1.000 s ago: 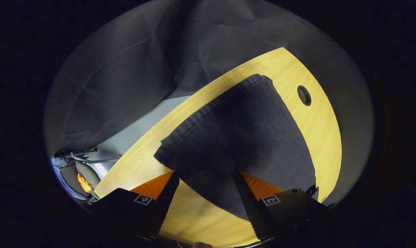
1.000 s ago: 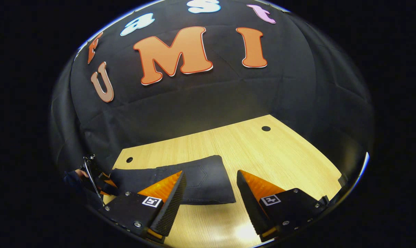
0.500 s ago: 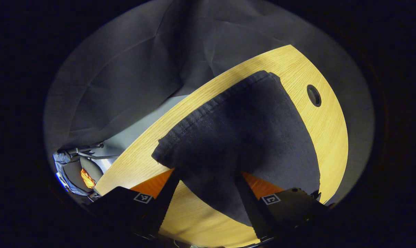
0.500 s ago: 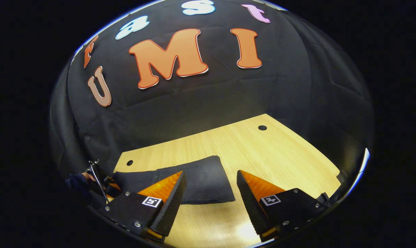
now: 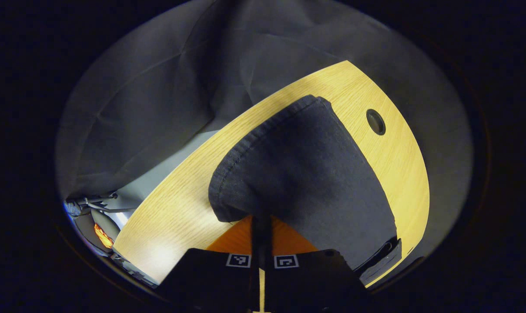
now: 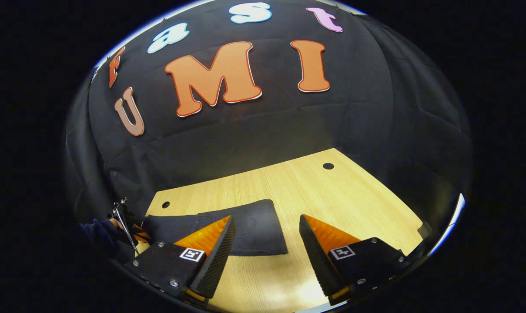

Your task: Grasp the waist and the cuffs of the jeans and fold them to make the two legs overlap; first hold the waist and fold one-third of the jeans toward the cuffs, then hold the cuffs and fold the remaining one-third in the same direction to finish folding.

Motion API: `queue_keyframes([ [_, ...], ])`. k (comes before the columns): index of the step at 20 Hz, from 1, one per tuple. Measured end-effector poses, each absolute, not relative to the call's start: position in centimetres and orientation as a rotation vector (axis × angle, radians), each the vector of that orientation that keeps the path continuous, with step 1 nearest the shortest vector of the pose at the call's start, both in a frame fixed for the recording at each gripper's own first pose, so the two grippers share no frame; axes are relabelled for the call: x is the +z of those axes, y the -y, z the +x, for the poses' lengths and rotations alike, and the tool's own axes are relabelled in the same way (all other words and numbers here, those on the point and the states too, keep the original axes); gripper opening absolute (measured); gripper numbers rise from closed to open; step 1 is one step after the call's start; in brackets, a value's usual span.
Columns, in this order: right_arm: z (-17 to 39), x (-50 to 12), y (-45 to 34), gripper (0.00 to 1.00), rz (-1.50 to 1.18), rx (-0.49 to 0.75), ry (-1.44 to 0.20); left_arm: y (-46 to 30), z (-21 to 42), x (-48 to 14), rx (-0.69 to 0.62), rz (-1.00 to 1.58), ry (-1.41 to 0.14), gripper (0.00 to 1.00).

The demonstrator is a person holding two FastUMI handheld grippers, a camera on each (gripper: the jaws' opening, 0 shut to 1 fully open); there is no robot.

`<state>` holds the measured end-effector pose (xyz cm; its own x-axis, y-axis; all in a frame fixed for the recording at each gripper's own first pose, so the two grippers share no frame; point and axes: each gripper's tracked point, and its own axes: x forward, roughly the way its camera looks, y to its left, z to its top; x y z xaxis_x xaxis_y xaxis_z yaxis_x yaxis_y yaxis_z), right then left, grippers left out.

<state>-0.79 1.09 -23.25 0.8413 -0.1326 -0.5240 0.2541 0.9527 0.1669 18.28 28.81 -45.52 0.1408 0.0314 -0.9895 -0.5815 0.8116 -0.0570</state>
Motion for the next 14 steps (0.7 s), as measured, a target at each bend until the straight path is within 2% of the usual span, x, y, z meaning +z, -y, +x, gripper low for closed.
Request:
queue_keyframes([
  [3, -1.1, -23.0, 0.5, 0.89, 0.238, -0.204, -0.528, -28.4, 19.0, -44.5, 0.365, -0.504, -1.300, 0.04],
  [8, 0.0, -23.4, 1.9, 0.90, 0.268, -0.178, -0.534, -26.8, 20.0, -39.5, 0.273, -0.552, -1.141, 0.04],
  [14, 2.6, -23.5, 1.5, 0.91, 0.255, -0.112, -0.520, -26.0, 19.7, -32.9, 0.214, -0.505, -1.046, 0.04],
])
